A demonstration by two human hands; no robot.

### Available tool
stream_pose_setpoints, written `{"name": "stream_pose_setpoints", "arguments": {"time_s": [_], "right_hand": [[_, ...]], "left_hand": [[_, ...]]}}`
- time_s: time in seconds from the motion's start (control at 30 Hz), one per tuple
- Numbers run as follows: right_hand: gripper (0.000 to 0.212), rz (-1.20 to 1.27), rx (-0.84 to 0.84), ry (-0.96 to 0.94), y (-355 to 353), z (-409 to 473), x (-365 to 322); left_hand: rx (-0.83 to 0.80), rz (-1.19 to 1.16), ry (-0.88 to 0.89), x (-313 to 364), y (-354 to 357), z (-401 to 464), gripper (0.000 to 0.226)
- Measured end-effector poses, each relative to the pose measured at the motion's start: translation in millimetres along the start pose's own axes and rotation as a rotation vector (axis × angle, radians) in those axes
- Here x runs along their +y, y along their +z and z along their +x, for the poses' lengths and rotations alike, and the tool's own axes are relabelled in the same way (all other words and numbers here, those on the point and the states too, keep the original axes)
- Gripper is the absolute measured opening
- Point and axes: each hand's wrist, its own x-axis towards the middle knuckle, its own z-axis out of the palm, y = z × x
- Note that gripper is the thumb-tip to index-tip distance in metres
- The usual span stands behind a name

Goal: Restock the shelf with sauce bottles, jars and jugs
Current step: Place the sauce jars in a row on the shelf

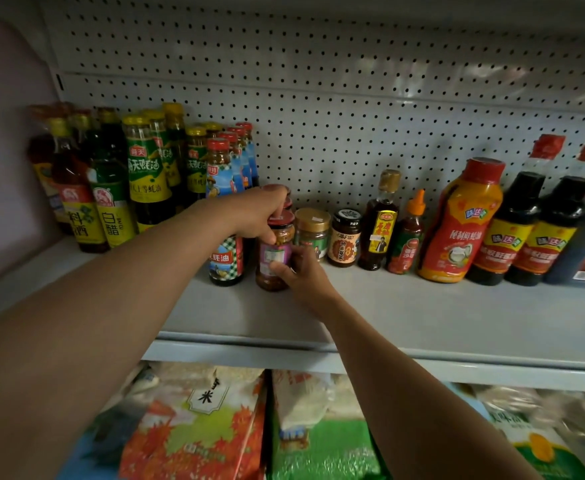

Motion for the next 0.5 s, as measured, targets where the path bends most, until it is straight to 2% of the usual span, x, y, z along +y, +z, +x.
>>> {"name": "stream_pose_setpoints", "arguments": {"time_s": [0.2, 0.33, 0.5], "right_hand": [[0.044, -0.004, 0.009, -0.019, -2.0, 5.3, 3.1], [0.052, -0.009, 0.032, -0.03, -0.4, 6.4, 2.2], [0.066, 0.006, 0.015, -0.048, -1.1, 7.7, 3.0]], "left_hand": [[0.005, 0.047, -0.021, 4.7, 0.4, 2.6, 0.046], [0.015, 0.055, -0.019, 5.1, 3.4, 3.5, 0.062], [0.005, 0.025, -0.021, -2.8, 3.8, 5.3, 0.058]]}}
